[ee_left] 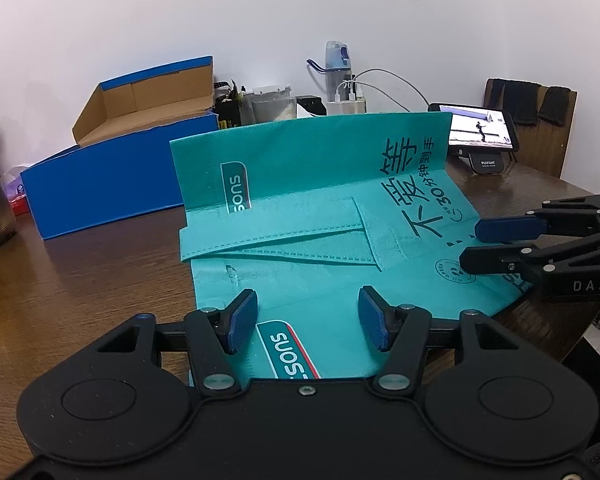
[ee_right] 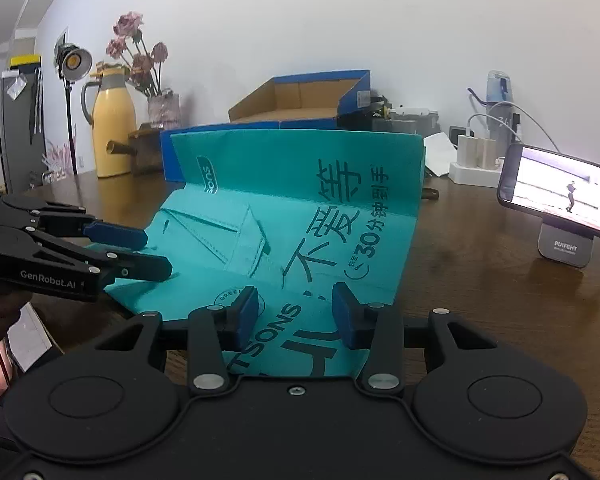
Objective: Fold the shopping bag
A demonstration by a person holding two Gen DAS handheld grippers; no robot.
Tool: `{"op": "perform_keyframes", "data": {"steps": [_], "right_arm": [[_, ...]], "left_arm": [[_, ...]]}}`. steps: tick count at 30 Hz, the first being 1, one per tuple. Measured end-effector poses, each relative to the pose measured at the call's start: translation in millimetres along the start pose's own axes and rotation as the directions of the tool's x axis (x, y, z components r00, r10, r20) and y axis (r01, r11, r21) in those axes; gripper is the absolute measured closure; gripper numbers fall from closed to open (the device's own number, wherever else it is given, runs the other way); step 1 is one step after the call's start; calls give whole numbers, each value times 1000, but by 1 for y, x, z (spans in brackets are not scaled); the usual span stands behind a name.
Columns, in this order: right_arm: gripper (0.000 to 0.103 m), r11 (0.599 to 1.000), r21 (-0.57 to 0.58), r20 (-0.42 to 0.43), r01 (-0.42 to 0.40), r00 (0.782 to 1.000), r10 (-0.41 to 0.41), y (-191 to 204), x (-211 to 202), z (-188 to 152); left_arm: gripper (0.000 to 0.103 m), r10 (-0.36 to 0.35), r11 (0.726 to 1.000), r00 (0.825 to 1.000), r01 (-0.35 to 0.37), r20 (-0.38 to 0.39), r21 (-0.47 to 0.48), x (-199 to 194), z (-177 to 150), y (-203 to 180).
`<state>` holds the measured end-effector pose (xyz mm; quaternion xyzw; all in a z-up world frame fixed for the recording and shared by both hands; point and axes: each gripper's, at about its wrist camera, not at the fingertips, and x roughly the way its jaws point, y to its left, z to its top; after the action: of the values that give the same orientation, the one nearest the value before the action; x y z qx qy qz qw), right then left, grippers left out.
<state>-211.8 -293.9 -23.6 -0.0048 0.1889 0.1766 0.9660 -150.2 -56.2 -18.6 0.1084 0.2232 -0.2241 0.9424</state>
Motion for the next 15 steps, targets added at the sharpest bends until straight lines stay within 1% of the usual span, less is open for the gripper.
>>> {"op": "perform_keyframes", "data": {"steps": [8, 11, 12, 15], "right_arm": [[59, 999, -21, -16, -43, 999, 42, 8, -13, -6], [59, 998, -28, -8, -57, 998, 56, 9, -17, -8], [59, 998, -29, -9, -59, 998, 59, 8, -17, -7], [60, 998, -28, -48, -56, 997, 55, 3, -10, 6]], "left_arm": [[46, -11, 1000, 1000, 11, -2, 12, -14, -7, -1], [46, -21, 1000, 1000, 21, -3, 10, -17, -8, 1], [46, -25, 1000, 1000, 25, -7, 5, -16, -7, 2], [43, -38, 999, 999, 38, -29, -1, -10, 0, 7]]}}
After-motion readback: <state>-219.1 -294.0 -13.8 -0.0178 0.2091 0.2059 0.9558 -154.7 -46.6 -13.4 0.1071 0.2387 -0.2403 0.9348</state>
